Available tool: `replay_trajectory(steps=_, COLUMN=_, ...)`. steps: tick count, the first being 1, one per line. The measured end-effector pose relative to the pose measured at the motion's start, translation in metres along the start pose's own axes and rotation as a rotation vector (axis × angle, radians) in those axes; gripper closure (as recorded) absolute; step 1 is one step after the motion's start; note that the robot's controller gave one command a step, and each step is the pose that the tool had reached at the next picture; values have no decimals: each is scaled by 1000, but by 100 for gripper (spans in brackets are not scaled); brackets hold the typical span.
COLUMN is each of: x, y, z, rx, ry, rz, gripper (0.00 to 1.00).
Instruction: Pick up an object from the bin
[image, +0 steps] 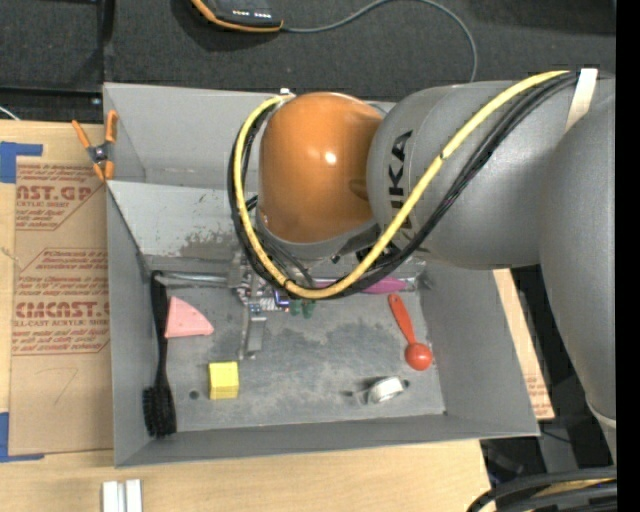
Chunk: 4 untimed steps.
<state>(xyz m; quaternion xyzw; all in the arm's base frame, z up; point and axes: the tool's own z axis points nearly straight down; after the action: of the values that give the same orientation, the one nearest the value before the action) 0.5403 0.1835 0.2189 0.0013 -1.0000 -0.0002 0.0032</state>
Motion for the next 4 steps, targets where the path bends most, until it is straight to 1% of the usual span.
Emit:
replay_trajectory(steps=1, x=-2, y=-1, z=-4, rx=-1, ry=-7, rz=2, gripper=0)
replay_trajectory(steps=2, x=14, y=-2, z=127, rx=-4, ry=-9, rz=145, gripper=0)
replay_trajectory(steps=3, x=25, y=5, z=65, rx=-4, ry=-21, rz=-89, gripper=0)
replay_trajectory(steps=4, x=52, y=0, z=120, rx=-2, ry=-2, rz=195, gripper=0)
